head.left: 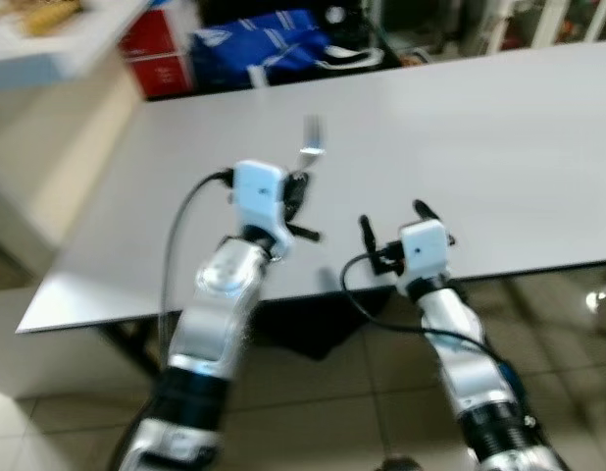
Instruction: Setting the table
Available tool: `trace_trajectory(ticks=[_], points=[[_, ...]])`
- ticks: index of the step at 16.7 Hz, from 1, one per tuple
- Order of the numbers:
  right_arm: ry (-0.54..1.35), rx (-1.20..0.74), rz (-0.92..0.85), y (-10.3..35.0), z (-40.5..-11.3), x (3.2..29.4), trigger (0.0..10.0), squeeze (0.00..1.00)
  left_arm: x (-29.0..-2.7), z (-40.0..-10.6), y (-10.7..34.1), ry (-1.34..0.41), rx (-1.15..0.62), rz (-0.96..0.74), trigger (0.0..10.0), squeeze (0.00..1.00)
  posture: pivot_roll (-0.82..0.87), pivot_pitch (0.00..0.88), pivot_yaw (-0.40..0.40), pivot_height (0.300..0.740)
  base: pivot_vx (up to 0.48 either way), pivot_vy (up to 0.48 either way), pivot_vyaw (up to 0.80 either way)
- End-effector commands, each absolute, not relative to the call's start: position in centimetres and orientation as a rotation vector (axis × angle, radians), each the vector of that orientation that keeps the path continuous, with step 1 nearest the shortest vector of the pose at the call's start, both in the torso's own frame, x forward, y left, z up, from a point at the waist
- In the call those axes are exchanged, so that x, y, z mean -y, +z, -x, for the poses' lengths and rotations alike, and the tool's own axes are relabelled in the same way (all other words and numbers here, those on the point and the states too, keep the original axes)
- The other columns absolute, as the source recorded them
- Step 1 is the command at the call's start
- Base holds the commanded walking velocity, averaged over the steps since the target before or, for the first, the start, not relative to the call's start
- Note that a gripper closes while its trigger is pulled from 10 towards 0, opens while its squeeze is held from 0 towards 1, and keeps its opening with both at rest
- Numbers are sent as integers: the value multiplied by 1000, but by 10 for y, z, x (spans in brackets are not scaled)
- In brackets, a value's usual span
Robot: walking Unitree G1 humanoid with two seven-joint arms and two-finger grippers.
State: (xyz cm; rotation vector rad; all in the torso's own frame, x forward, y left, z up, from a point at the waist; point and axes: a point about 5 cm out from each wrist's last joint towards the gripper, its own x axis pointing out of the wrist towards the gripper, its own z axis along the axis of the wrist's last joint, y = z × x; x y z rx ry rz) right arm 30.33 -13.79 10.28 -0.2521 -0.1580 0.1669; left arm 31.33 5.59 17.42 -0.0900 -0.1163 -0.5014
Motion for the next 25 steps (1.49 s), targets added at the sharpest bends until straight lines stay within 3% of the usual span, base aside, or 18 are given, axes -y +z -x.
trace_trajectory(ticks=[1,21,25], points=[[182,189,237,110,-305,129,10000,0,-59,-314,179,-512,138,63,0,0,-218,0,131,731,281,-386,0],[162,171,228,106,-301,128,10000,0,-32,-308,181,-656,141,64,0,0,-239,0,166,731,275,-391,0],[169,157,227,104,-300,127,10000,0,-25,-310,194,-671,144,130,0,0,-234,0,164,731,95,-73,0]])
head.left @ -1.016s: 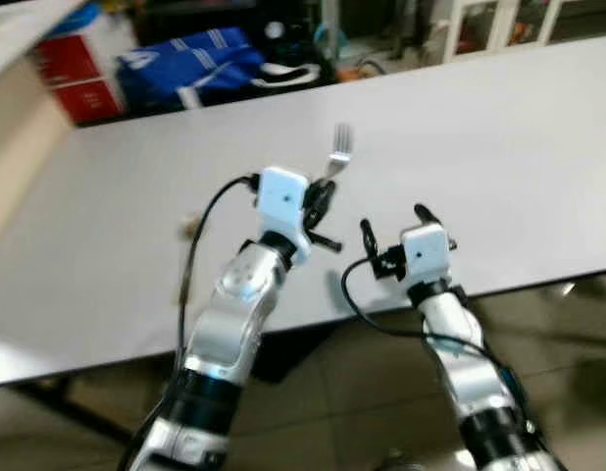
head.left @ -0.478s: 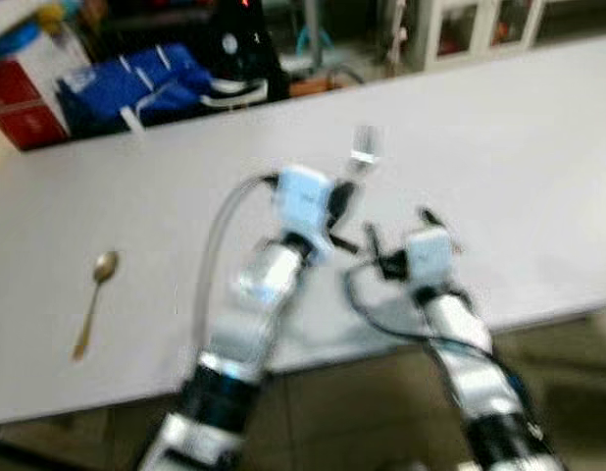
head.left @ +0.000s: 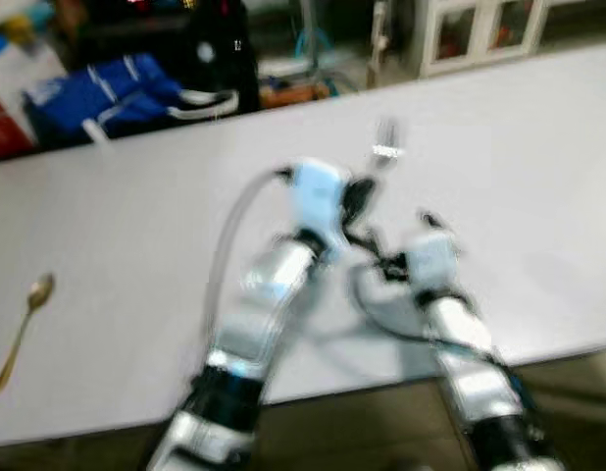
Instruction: Setting the table
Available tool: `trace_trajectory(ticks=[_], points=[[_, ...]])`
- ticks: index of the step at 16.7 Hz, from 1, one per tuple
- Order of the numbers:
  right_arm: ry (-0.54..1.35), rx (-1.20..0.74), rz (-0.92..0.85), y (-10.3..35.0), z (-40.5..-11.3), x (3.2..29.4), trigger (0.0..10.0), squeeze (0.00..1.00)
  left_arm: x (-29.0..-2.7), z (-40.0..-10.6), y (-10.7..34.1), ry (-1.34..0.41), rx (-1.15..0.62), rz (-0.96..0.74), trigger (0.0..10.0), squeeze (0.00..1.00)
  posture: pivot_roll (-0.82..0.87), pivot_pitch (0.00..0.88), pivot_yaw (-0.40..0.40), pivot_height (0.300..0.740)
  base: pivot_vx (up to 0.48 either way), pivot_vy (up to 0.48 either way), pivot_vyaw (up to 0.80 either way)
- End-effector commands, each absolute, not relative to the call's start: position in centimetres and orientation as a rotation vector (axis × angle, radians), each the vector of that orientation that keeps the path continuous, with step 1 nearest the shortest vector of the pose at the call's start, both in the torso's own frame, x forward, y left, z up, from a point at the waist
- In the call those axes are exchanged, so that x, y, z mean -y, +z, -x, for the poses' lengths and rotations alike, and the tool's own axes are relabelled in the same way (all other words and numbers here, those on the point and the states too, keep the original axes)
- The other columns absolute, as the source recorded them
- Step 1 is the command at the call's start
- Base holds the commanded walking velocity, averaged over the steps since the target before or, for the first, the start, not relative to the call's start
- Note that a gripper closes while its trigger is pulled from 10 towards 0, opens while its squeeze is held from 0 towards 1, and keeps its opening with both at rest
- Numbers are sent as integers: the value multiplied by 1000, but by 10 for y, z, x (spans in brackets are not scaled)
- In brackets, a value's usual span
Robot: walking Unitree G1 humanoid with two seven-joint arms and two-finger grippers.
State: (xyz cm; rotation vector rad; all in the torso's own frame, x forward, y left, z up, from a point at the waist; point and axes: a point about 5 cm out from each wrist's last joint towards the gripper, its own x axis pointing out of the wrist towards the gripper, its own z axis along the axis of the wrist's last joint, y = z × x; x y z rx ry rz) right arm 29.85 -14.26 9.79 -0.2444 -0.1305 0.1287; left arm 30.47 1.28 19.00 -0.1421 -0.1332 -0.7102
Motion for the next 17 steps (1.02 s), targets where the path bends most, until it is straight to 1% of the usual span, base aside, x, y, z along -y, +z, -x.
trace_trajectory(ticks=[1,4,6,7,9,13,16,17], points=[[170,156,228,104,-300,127,10000,0,-21,-314,198,-655,134,144,0,0,-232,0,161,731,0,0,0],[181,146,233,103,-300,127,10000,0,-3,-327,200,-613,31,172,0,0,-229,0,150,731,0,0,0],[206,133,248,101,-300,126,10000,0,12,-347,198,-503,-165,223,0,0,-232,0,140,731,0,0,0],[208,133,249,101,-300,126,10000,0,13,-351,197,-474,-204,223,0,0,-233,0,140,731,0,0,0],[211,134,249,102,-301,126,10000,0,14,-359,198,-413,-247,207,0,0,-234,0,143,731,0,0,0],[223,129,250,101,-300,123,10000,0,22,-367,201,-346,-315,205,0,0,-242,0,149,731,0,0,0],[238,124,251,100,-298,120,10000,0,26,-372,195,-273,-394,278,0,0,-259,0,153,731,0,0,0],[241,122,251,99,-297,120,10000,0,28,-372,193,-272,-404,291,0,0,-262,0,153,731,0,0,0]])
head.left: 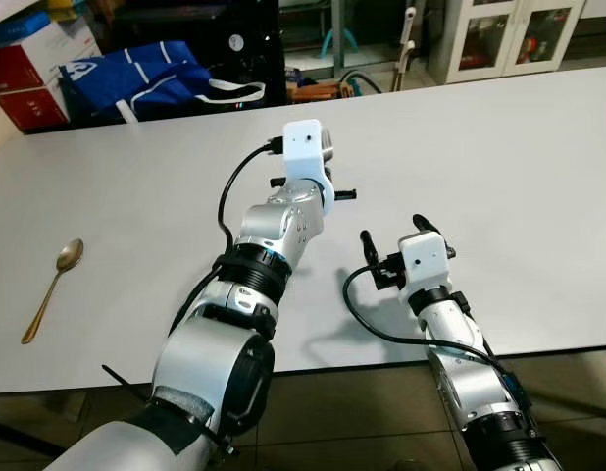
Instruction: Setting the table
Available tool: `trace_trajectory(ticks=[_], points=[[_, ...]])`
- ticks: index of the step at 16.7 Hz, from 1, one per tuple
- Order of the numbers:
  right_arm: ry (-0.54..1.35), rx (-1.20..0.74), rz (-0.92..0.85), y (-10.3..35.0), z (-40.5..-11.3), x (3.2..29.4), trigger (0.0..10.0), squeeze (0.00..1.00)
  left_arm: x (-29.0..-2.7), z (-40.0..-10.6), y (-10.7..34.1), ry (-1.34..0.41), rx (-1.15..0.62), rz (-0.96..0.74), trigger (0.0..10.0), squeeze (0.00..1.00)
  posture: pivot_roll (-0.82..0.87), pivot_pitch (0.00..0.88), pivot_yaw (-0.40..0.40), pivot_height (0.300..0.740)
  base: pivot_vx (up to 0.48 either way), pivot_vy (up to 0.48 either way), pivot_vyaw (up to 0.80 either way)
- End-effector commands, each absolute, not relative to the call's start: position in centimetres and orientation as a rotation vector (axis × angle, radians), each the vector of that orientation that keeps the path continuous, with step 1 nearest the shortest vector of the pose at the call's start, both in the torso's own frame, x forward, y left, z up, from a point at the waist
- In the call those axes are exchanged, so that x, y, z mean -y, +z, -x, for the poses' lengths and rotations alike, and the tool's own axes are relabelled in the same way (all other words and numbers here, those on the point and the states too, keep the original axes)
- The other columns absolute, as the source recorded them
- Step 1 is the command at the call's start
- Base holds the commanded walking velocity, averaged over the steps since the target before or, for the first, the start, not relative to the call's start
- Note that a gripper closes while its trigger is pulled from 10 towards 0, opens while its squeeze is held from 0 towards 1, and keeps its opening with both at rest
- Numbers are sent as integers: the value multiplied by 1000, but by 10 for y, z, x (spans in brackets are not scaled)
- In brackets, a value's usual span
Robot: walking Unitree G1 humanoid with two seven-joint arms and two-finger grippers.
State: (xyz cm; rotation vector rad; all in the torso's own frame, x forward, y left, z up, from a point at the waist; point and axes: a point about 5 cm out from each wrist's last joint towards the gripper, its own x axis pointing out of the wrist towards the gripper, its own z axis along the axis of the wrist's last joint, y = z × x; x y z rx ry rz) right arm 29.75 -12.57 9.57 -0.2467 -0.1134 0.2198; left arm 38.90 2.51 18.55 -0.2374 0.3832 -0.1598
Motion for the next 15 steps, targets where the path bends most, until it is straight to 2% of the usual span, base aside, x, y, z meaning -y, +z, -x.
trace_trajectory(ticks=[1,7,9,15], points=[[242,122,252,99,-296,120,10000,0,29,-372,193,-272,-406,294,0,0,-265,0,154,731,0,0,0],[240,104,252,95,-287,120,10000,0,42,-363,170,-296,-496,244,0,0,-285,27,168,731,0,0,0],[234,92,249,92,-283,121,10000,0,40,-359,156,-295,-528,179,0,0,-283,34,172,731,0,0,0],[236,77,245,90,-279,120,10000,0,26,-362,144,-230,-568,185,0,0,-288,36,183,731,0,0,0]])
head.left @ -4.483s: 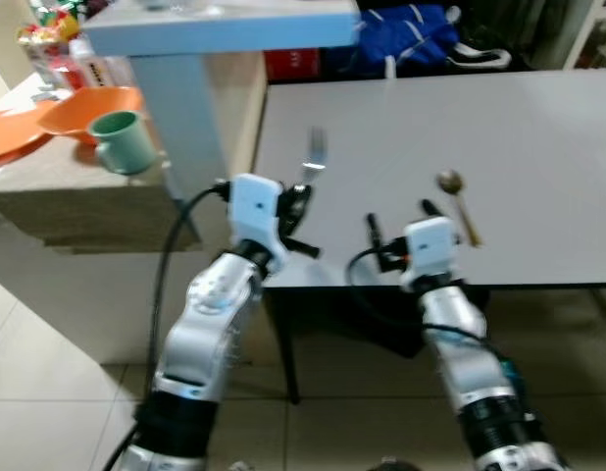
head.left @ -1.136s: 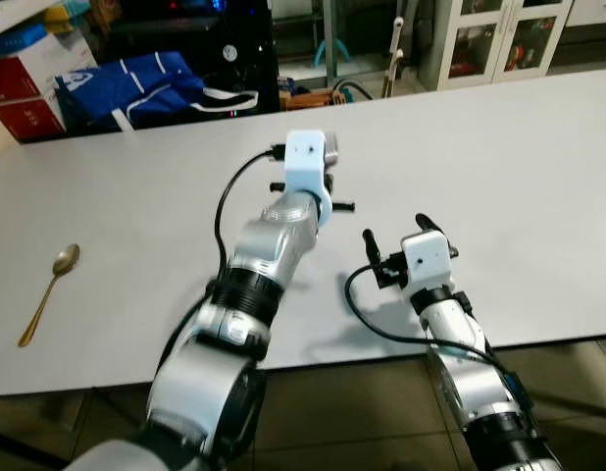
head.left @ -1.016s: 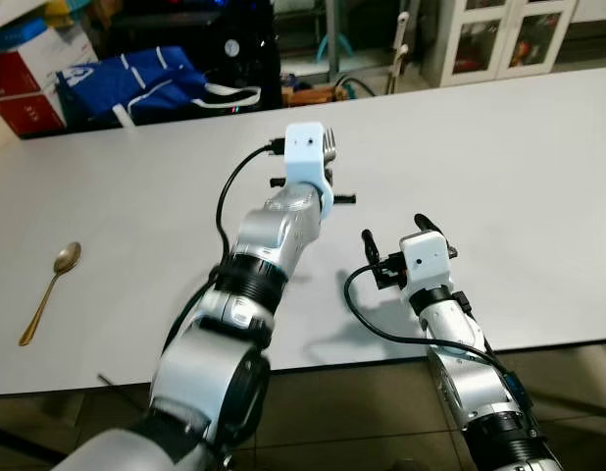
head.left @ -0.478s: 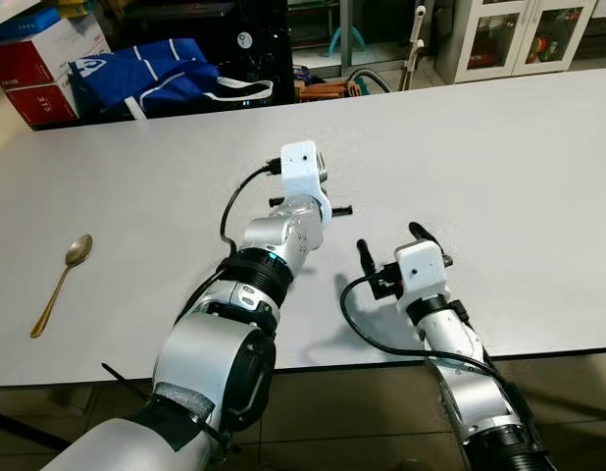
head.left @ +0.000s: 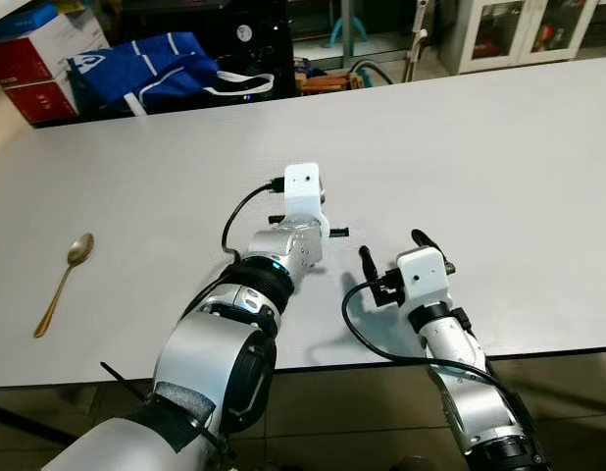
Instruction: Setting the table
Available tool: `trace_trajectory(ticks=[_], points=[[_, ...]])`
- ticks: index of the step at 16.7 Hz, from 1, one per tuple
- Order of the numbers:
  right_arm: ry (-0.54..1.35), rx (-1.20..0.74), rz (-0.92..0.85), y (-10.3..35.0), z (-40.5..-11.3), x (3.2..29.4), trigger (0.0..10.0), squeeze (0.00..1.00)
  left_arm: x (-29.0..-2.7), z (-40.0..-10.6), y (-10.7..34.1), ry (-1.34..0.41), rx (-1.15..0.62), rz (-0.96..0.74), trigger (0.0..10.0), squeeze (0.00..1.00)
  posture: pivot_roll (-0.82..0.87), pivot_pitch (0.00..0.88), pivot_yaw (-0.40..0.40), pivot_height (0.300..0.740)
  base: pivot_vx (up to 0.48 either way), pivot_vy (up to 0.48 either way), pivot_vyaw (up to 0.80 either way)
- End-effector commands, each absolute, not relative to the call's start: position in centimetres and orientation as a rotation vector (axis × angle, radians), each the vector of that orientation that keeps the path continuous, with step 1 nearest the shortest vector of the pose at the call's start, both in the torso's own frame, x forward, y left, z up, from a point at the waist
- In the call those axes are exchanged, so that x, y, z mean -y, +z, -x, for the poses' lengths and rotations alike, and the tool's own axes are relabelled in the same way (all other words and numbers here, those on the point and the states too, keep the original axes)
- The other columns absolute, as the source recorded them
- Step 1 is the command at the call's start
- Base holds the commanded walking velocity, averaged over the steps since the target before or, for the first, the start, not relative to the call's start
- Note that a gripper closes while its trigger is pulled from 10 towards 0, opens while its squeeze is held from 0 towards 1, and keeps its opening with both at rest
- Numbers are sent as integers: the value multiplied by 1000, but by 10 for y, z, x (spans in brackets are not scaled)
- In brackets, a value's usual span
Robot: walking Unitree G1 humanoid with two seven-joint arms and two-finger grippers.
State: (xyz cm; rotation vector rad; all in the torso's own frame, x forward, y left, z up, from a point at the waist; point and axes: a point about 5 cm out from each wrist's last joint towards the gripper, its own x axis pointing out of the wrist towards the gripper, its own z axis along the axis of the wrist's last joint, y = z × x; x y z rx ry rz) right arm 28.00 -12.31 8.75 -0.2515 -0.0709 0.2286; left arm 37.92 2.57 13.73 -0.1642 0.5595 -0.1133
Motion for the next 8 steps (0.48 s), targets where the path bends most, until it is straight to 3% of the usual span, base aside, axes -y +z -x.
trace_trajectory(ticks=[1,8], points=[[237,71,248,89,-278,121,10000,0,26,-361,141,-227,-589,193,0,0,-288,36,185,731,0,0,0],[239,59,251,88,-276,119,10000,0,29,-354,129,-253,-633,166,0,0,-292,32,196,731,0,0,0]])
